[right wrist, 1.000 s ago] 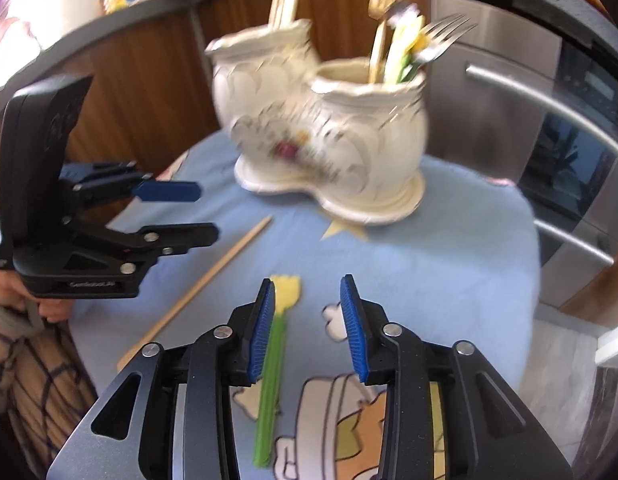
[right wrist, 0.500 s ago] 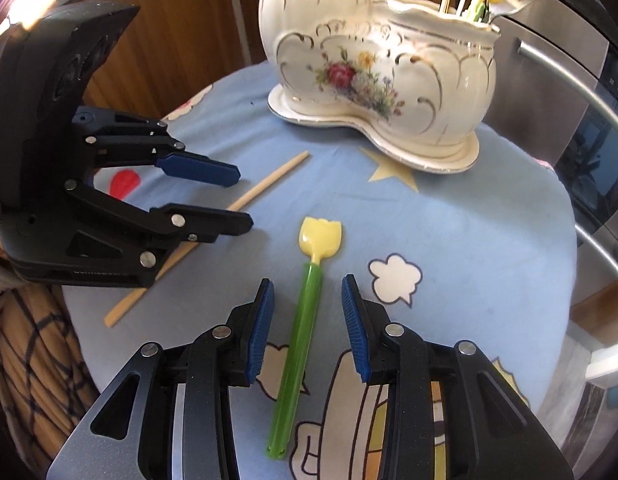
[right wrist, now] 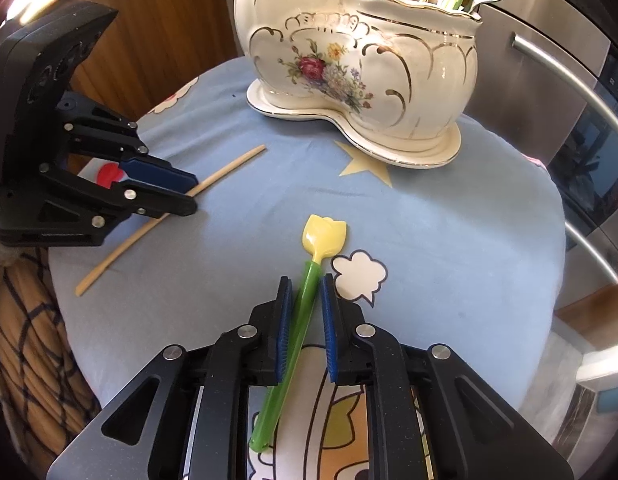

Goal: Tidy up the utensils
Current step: 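Grasp last chopstick with left tool while right grasps green-handled tulip spoon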

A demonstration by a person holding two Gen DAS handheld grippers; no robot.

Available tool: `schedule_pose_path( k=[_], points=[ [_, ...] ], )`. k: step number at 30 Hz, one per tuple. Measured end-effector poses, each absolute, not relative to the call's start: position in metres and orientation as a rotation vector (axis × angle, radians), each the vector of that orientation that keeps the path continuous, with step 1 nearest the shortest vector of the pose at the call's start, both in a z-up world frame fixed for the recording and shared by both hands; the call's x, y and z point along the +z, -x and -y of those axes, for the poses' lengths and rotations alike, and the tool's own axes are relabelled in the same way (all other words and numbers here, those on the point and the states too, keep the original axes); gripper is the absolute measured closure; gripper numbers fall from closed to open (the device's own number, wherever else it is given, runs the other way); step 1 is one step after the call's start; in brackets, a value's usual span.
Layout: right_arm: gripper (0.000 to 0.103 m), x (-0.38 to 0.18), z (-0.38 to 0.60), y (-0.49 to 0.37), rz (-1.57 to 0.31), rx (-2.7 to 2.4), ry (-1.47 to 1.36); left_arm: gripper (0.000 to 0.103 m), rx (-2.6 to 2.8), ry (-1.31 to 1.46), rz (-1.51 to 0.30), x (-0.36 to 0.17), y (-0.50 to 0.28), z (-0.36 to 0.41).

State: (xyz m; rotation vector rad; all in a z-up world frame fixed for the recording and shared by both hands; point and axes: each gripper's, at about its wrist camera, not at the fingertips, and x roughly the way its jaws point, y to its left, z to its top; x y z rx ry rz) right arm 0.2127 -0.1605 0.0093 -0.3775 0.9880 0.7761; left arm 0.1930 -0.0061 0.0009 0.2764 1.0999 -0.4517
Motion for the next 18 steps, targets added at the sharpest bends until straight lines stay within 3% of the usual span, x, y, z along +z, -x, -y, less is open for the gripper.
schedule_pose_path(
  k=[6,10,18],
  points=[
    [0.089,0.009,0.156,-0.209,-0.972,0.779,0.388,0.088,-0.471,-0.292,-1.124,0.002,-0.188,0.001],
    [0.093,0.006,0.148,-0.209,-0.951,0.759,0.383,0.097,-0.448,-0.304,-1.114,0.003,-0.185,-0.001],
    [0.093,0.027,0.161,-0.207,-0.882,0.763,0.317,0.097,-0.442,-0.282,-1.004,0.033,-0.172,-0.010]
  ],
)
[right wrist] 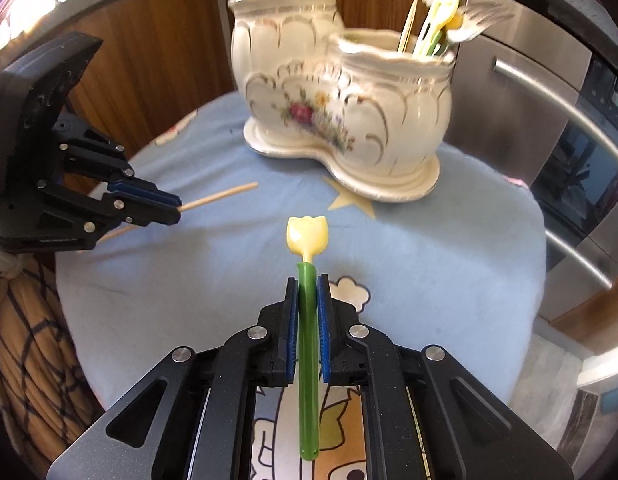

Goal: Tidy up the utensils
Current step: 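Grasp last chopstick with left tool while right grasps green-handled tulip spoon, then lift chopstick over larger pot with left while right carries green spoon to smaller pot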

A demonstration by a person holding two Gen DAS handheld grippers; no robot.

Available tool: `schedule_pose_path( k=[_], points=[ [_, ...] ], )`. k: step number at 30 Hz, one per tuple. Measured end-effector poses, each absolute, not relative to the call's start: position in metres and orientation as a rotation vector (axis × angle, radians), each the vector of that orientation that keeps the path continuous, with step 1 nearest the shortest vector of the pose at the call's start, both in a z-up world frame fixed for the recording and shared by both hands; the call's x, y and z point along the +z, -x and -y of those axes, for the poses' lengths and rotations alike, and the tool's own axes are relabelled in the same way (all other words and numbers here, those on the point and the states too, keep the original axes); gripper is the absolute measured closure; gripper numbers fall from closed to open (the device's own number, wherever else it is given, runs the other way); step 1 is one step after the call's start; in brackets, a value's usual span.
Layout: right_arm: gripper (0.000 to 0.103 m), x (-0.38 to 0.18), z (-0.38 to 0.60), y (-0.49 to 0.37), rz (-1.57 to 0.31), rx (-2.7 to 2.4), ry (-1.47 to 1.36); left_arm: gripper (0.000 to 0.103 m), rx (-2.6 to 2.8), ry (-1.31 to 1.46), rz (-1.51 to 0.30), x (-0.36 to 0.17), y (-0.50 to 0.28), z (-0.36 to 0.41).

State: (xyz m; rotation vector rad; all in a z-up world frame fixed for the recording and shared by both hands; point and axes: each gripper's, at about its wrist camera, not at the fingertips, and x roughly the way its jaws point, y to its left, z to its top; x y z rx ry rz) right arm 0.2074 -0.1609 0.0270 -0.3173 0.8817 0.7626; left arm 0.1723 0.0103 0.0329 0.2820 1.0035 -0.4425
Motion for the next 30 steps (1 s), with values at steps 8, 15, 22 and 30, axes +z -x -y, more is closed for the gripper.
schedule_pose_path(
  k=[8,15,22,30],
  points=[
    [0.093,0.051,0.173,-0.208,-0.807,0.777,0.225,0.097,-0.464,-0.166,-0.716,0.098,-0.150,-0.029],
    [0.093,0.077,0.183,-0.216,-0.746,0.788,0.092,0.097,-0.347,-0.017,-0.625,0.118,-0.149,-0.056],
    [0.093,0.082,0.175,-0.215,-0.742,0.795,0.092,0.097,-0.294,0.006,-0.722,0.094,-0.180,-0.049],
    [0.093,0.089,0.172,-0.213,-0.718,0.807,0.067,0.098,-0.289,0.015,-0.743,0.084,-0.191,-0.042]
  ],
)
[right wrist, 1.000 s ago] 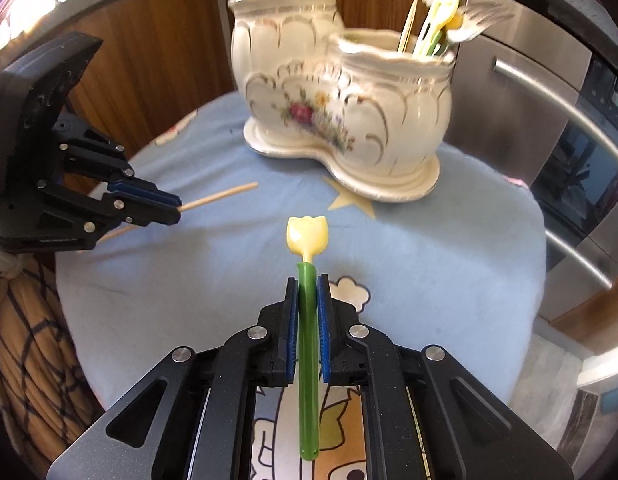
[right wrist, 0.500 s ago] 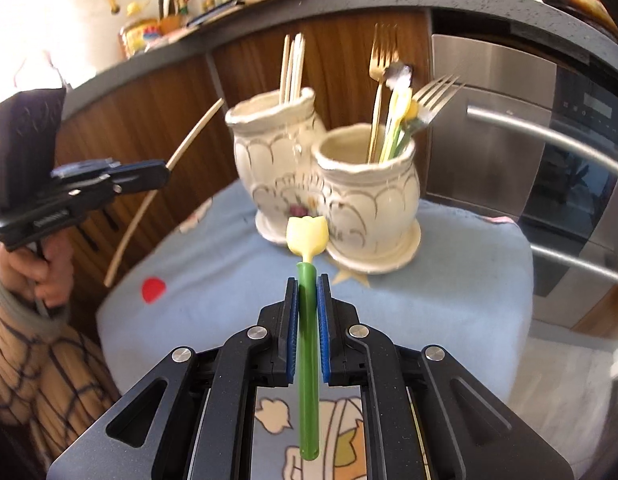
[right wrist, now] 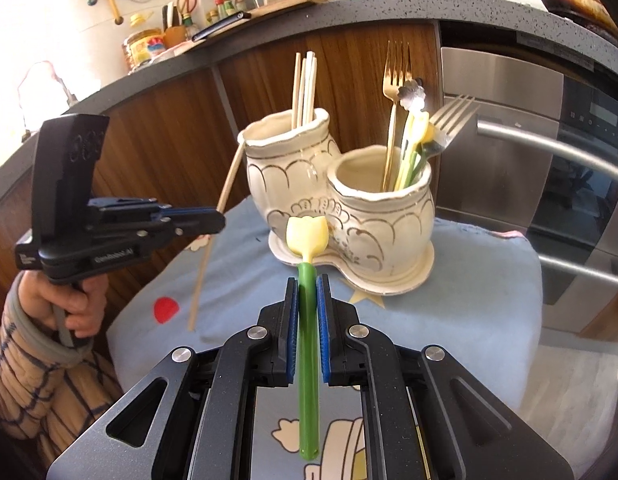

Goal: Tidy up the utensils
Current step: 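Lift chopstick over larger pot with left while right carries green spoon to smaller pot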

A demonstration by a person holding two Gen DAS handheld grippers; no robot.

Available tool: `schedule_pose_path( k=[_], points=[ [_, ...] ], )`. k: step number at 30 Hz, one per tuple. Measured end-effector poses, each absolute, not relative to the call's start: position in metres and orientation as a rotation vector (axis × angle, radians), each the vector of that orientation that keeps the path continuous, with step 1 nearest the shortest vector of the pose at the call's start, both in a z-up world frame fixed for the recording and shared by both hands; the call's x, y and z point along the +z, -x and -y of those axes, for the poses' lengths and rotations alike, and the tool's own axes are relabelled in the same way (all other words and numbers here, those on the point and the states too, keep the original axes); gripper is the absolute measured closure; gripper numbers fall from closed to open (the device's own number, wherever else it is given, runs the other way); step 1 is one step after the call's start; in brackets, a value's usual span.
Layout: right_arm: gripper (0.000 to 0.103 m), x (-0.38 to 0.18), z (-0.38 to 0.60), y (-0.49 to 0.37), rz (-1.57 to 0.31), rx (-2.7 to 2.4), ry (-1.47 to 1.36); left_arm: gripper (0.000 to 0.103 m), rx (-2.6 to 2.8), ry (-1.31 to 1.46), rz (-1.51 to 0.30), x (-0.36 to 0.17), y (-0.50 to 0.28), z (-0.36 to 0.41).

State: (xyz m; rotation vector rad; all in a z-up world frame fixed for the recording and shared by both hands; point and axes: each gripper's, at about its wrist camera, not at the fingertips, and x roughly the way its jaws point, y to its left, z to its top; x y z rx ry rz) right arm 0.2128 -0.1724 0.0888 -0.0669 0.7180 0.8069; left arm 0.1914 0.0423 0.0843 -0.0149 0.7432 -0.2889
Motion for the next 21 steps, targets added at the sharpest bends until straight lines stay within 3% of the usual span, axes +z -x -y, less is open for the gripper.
schedule_pose_path(
  k=[10,21],
  points=[
    [0.093,0.109,0.173,-0.215,-0.648,0.798,-0.011,0.098,-0.294,0.056,-0.714,0.092,-0.198,-0.038],
    [0.093,0.128,0.186,-0.236,-0.475,0.745,-0.206,0.098,-0.333,0.120,-0.542,0.143,-0.185,-0.043]
  ],
)
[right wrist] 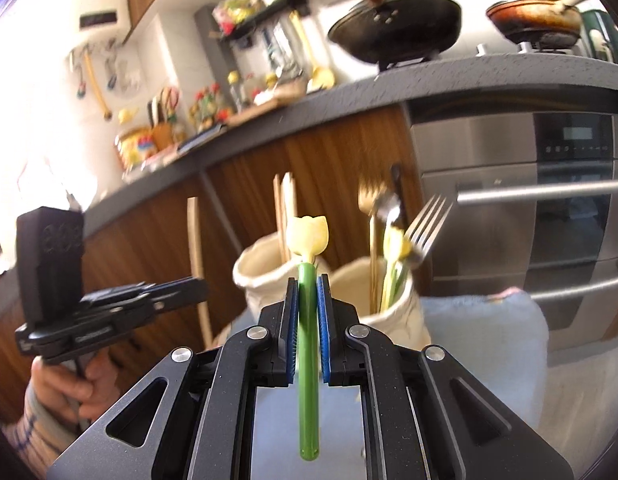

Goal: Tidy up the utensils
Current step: 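Lift chopstick over larger pot with left while right carries green spoon to smaller pot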

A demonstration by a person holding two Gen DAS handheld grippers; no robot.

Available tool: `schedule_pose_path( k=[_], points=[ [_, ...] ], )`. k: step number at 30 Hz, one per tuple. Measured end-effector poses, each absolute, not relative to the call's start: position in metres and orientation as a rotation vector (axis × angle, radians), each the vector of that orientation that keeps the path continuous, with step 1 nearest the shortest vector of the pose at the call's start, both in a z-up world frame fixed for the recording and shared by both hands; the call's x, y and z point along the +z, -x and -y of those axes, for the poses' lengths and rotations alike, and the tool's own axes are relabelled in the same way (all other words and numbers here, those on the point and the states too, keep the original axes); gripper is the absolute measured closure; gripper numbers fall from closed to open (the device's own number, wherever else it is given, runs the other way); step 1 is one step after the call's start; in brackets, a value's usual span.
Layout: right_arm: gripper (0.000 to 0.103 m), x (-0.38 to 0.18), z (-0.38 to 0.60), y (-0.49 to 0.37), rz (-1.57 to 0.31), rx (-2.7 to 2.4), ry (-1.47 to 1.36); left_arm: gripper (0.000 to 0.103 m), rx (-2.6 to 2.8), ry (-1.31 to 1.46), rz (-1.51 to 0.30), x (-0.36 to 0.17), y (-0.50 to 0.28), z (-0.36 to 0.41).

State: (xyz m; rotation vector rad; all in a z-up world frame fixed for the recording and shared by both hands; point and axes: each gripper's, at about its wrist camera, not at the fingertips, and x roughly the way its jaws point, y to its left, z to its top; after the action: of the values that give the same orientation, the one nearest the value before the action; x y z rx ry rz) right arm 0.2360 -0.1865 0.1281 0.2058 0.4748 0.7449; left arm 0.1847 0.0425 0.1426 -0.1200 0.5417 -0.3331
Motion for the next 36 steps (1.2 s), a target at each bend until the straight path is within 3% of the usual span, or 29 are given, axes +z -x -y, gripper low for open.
schedule_pose_path(
  k=[9,19,30,36],
  points=[
    [0.093,0.133,0.177,-0.261,-0.375,0.724,-0.294,0.098,-0.304,0.156,-0.363,0.197,-0.183,-0.051],
    [0.093,0.129,0.165,-0.282,-0.298,0.664,-0.310,0.098,-0.238,0.188,-0.215,0.221,-0.192,-0.060],
    [0.093,0.121,0.147,-0.296,-0.221,0.580,-0.227,0.098,-0.153,0.149,-0.150,0.208,-0.214,-0.051],
    [0.093,0.107,0.136,-0.294,-0.201,0.539,-0.135,0.098,-0.134,0.112,-0.217,0.186,-0.230,-0.046]
  ],
)
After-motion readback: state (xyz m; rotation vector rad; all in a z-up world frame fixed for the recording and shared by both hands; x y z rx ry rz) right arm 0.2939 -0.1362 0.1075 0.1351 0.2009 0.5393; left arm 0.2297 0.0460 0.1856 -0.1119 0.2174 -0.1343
